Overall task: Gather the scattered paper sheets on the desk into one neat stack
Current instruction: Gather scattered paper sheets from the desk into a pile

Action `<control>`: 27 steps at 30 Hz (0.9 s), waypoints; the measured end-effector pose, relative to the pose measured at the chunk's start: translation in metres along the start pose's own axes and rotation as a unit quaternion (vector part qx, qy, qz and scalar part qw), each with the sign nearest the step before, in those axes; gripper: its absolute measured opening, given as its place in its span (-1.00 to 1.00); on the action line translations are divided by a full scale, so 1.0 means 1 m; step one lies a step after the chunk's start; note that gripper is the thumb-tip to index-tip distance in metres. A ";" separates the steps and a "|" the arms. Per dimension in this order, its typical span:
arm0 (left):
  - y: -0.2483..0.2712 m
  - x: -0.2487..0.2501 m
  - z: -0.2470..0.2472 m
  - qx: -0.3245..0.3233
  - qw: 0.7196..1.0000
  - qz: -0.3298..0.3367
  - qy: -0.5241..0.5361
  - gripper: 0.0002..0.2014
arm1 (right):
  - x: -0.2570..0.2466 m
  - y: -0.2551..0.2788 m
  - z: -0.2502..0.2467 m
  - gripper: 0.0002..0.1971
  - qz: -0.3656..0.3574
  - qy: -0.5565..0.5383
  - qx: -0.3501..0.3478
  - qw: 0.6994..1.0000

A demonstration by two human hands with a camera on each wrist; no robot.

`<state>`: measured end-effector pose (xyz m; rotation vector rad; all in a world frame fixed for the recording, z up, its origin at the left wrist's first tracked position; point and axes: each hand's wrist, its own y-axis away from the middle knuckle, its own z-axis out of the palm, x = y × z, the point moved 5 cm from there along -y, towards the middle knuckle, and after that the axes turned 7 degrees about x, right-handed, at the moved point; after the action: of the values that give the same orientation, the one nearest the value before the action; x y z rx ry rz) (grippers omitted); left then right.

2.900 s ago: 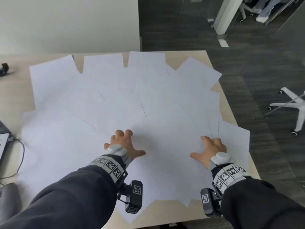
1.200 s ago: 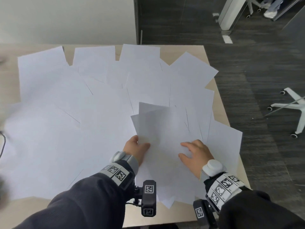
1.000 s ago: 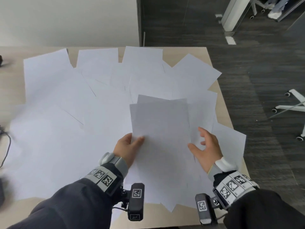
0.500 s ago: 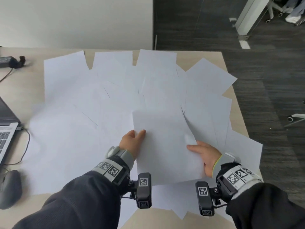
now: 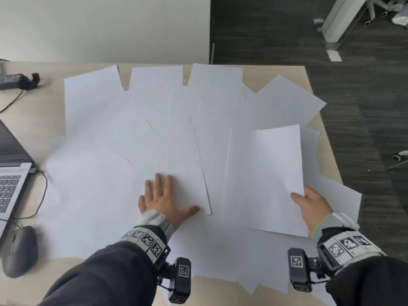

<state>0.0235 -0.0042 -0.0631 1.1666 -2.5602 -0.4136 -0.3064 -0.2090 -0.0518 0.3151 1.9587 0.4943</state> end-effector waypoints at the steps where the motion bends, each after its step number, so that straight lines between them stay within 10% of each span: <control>1: 0.001 -0.001 0.001 -0.001 1.000 0.003 -0.002 0.27 | 0.000 0.000 0.001 -0.77 -0.002 0.000 -0.001 1.000; 21: 0.005 0.004 -0.023 0.113 0.977 0.077 0.164 -0.15 | 0.009 0.030 0.048 -0.77 0.007 -0.050 -0.048 0.998; 27: 0.031 0.070 -0.004 -0.002 0.981 0.186 0.056 -0.08 | 0.008 0.040 0.065 -0.76 0.064 -0.048 -0.056 0.995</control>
<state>-0.0403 -0.0389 -0.0376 0.6639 -2.5966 -0.2557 -0.2509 -0.1574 -0.0629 0.3883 1.8168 0.6575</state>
